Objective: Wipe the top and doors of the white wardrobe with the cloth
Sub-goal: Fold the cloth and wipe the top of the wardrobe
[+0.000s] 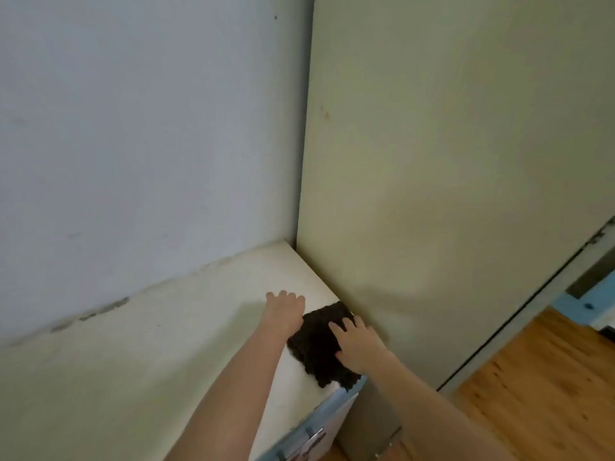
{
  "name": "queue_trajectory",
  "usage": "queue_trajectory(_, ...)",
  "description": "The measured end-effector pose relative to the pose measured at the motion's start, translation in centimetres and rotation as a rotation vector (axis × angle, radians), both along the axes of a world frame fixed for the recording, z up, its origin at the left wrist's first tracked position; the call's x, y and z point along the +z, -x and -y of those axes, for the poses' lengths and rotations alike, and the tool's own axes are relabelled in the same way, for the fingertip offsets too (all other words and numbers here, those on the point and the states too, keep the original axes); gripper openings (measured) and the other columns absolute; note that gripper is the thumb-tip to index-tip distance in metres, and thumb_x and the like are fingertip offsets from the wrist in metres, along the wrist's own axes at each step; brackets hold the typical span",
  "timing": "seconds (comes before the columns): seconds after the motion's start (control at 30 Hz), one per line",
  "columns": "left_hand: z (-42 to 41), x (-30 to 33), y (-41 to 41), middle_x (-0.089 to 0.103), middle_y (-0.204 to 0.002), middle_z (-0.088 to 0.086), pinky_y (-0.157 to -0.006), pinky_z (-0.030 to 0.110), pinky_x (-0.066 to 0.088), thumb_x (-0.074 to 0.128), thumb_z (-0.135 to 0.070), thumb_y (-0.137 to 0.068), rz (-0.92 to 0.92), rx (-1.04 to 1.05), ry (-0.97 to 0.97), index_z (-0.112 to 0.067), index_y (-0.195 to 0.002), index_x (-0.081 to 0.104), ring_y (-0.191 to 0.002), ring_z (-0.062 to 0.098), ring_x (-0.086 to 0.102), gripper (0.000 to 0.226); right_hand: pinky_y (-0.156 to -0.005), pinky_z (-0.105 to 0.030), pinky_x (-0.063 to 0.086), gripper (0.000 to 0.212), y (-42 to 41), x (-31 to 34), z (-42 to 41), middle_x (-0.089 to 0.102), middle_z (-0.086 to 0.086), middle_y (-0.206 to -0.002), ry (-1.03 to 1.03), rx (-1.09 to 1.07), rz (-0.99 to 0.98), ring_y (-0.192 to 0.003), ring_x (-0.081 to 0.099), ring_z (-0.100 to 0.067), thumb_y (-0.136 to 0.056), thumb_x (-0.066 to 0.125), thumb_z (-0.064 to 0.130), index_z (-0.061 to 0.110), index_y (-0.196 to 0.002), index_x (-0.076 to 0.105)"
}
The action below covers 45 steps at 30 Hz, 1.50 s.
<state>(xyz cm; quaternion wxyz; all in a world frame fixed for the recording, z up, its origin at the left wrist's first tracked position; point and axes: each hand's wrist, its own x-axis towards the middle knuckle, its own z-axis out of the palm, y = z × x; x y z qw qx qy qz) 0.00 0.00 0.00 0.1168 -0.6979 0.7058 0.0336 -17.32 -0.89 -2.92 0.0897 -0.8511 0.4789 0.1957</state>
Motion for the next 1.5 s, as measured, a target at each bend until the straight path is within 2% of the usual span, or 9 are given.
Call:
queue_trajectory(0.2, 1.1, -3.5, 0.8, 0.052, -0.129, 0.011, -0.095, 0.041, 0.036, 0.043, -0.018, -0.094, -0.007, -0.015, -0.073, -0.008, -0.125, 0.043, -0.120, 0.028, 0.047, 0.033, -0.116, -0.050, 0.023, 0.068, -0.5, -2.1, 0.5, 0.015, -0.015, -0.159, -0.055, -0.006, -0.045, -0.145, 0.013, -0.039, -0.099, 0.046, 0.030, 0.022, -0.154, 0.007)
queue_trajectory(0.5, 2.6, -5.0, 1.7, 0.050, -0.124, 0.012, -0.088, 0.034, 0.043, 0.046, -0.017, -0.094, -0.054, 0.012, -0.016, -0.005, -0.120, 0.047, -0.114, 0.026, 0.050, 0.029, -0.111, -0.047, 0.030, 0.066, -0.1, -2.9, 1.1, 0.018, -0.014, -0.157, -0.068, -0.007, 0.000, -0.139, 0.024, -0.037, -0.099, 0.047, 0.030, 0.024, -0.154, 0.011)
queue_trajectory(0.67, 2.7, -4.0, 2.6, 0.053, -0.118, 0.016, -0.077, 0.034, 0.046, 0.039, -0.006, -0.092, -0.233, 0.078, -0.050, -0.003, -0.116, 0.043, -0.103, 0.031, 0.058, 0.025, -0.115, -0.050, 0.025, 0.062, 0.4, -2.8, 0.6, 0.010, -0.013, -0.161, -0.095, -0.029, 0.026, -0.144, 0.016, -0.038, -0.101, 0.042, 0.034, 0.029, -0.154, 0.009)
queue_trajectory(0.8, 2.4, -1.8, 3.4, 0.058, -0.112, 0.017, -0.070, 0.034, 0.042, 0.040, -0.003, -0.088, -0.266, 0.054, 0.004, -0.004, -0.112, 0.043, -0.100, 0.033, 0.059, 0.024, -0.118, -0.052, 0.020, 0.058, 0.7, -2.0, -0.3, 0.005, -0.008, -0.162, -0.152, -0.054, 0.084, -0.147, 0.009, -0.037, -0.103, 0.035, 0.042, 0.038, -0.153, 0.006)
queue_trajectory(1.03, -0.1, 7.0, 7.0, 0.059, -0.108, 0.015, -0.075, 0.040, 0.046, 0.043, -0.010, -0.090, -0.276, -0.016, 0.258, -0.011, -0.112, 0.049, -0.097, 0.034, 0.060, 0.023, -0.118, -0.048, 0.022, 0.067, 1.6, 4.0, -2.2, -0.006, -0.007, -0.163, -0.041, -0.050, 0.257, -0.149, -0.004, -0.032, -0.103, 0.036, 0.038, 0.026, -0.154, -0.006)
queue_trajectory(1.17, -3.0, 14.1, 9.6, 0.059, -0.108, 0.007, -0.075, 0.037, 0.050, 0.042, -0.020, -0.094, -0.304, -0.041, 0.513, -0.019, -0.112, 0.053, -0.096, 0.028, 0.059, 0.022, -0.117, -0.044, 0.026, 0.069, 2.6, 9.4, -4.0, -0.006, -0.005, -0.163, 0.136, -0.026, 0.471, -0.149, -0.002, -0.028, -0.102, 0.038, 0.040, 0.020, -0.154, -0.002)
queue_trajectory(1.3, -6.4, 20.4, 12.8, 0.058, -0.111, -0.002, -0.075, 0.031, 0.047, 0.048, -0.025, -0.092, -0.434, -0.053, 0.854, -0.022, -0.115, 0.050, -0.103, 0.017, 0.054, 0.022, -0.116, -0.044, 0.026, 0.068, 4.2, 15.2, -5.9, -0.007, -0.005, -0.162, 0.246, -0.043, 0.734, -0.149, -0.005, -0.028, -0.102, 0.036, 0.043, 0.021, -0.154, -0.002)
queue_trajectory(1.43, -9.4, 25.6, 16.5, 0.060, -0.108, -0.002, -0.079, 0.028, 0.044, 0.051, -0.024, -0.091, -0.518, -0.083, 1.138, -0.021, -0.112, 0.052, -0.105, 0.016, 0.052, 0.021, -0.120, -0.043, 0.013, 0.066, 6.6, 21.0, -7.7, -0.006, -0.013, -0.162, 0.443, 0.033, 0.763, -0.148, -0.009, -0.036, -0.103, 0.034, 0.036, 0.013, -0.154, -0.001)
queue_trajectory(1.5, -10.6, 28.1, 18.4, 0.061, -0.105, -0.002, -0.079, 0.030, 0.045, 0.052, -0.023, -0.091, -0.554, -0.095, 1.250, -0.020, -0.112, 0.052, -0.104, 0.016, 0.052, 0.022, -0.120, -0.043, 0.014, 0.067, 8.0, 24.1, -8.6, -0.006, -0.014, -0.162, 0.551, 0.058, 0.763, -0.147, -0.010, -0.037, -0.103, 0.036, 0.032, 0.012, -0.154, -0.001)
